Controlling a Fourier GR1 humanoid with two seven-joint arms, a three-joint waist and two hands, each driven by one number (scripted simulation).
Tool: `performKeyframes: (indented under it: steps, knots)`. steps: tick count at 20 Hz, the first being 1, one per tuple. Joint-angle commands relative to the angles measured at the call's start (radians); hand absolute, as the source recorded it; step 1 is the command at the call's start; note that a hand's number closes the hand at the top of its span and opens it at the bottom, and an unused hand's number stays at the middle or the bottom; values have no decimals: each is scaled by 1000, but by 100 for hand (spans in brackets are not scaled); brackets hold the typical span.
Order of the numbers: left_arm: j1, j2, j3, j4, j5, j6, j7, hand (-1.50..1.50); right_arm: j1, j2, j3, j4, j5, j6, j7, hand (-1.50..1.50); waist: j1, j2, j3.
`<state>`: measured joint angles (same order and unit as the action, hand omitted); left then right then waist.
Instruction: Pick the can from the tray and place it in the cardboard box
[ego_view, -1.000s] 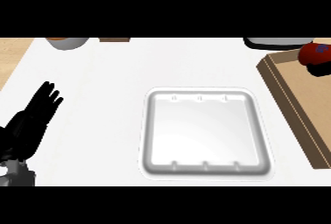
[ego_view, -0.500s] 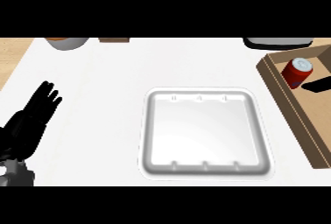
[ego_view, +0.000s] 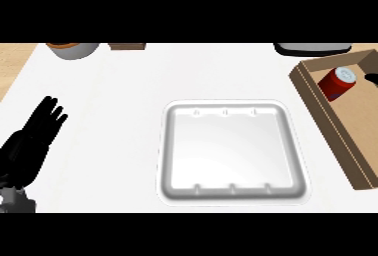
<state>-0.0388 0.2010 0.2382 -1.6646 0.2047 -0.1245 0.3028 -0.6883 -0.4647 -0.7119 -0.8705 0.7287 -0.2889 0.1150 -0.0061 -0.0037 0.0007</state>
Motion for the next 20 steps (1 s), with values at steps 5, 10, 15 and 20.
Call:
performKeyframes:
  steps: [5, 10, 15, 20]
  knots:
    - [13, 7, 7, -29, 6, -6, 16, 0, 176, -40, -134, -185, -226, 75, -24, -150, -4, -1, -1]
    - [-30, 24, 29, 72, 9, -32, -37, 0, 295, -57, -176, -291, -373, 189, -47, -150, -3, 1, -1]
    - [-6, -36, -23, 10, -49, 33, -23, 0, 412, -132, -214, -314, -469, 312, -88, -150, -2, 2, -1]
    - [8, -19, -3, -17, -6, -1, 3, 0, 440, -173, -179, -262, -494, 270, -116, -150, 8, 3, -1]
